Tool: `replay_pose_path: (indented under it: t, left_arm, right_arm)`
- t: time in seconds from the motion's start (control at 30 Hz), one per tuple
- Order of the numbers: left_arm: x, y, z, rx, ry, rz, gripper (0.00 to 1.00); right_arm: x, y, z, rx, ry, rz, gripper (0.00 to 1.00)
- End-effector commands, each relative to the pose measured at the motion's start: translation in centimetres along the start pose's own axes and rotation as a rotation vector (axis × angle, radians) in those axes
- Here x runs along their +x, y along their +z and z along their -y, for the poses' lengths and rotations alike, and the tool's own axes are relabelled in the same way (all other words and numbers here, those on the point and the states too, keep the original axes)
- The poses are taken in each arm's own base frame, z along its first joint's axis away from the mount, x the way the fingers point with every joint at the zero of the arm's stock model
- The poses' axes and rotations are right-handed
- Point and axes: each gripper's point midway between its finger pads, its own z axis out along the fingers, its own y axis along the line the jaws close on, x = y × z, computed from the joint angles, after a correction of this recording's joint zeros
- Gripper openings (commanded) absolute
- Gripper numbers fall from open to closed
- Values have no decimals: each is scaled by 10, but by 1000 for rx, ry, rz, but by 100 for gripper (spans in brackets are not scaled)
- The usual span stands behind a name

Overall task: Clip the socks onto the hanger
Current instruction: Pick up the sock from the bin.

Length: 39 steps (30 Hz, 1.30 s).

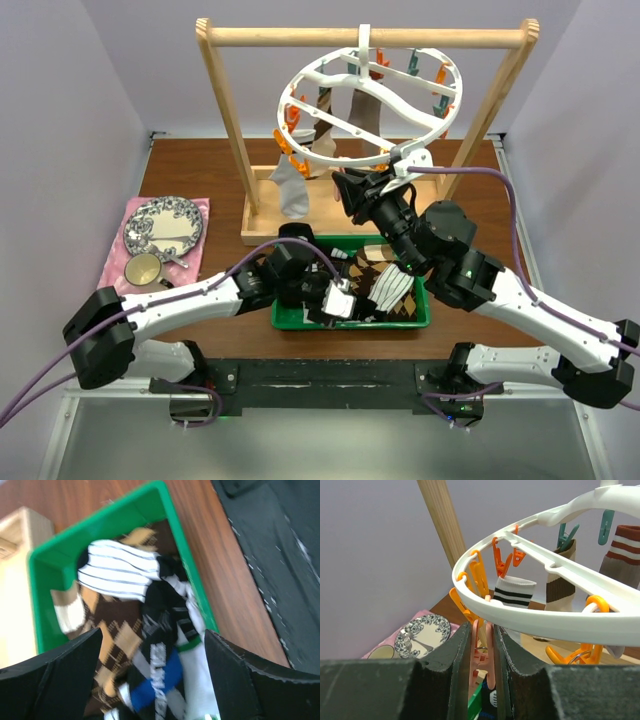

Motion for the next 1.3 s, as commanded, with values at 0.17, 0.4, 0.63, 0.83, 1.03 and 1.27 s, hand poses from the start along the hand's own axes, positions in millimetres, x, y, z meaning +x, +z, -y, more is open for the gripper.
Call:
replay_pose_path:
  t: [0.17,0.4,0.63,0.83,1.03,1.27]
  left_arm:
    - [-26,23,-32,-150,-5,105,79]
    - [-5,29,-9,-69,-23,35,78]
    - [10,37,-7,-68,-14,2,76]
    - [26,44,-3,-53,13,-36,59]
    - [16,43,-15,-100,13,-10,20]
    - [-6,23,-40,-222,23,12,13]
  right_arm:
    - [-4,-6,-1,-21,16,8,0]
    - [-2,-6,-4,-34,26,8,0]
    - [-2,-8,-4,-35,37,9,0]
    - [-5,-10,-5,-43,43,5,0]
    - [-5,-12,-3,-44,43,5,0]
    - [0,-9,-7,-55,36,-10,0]
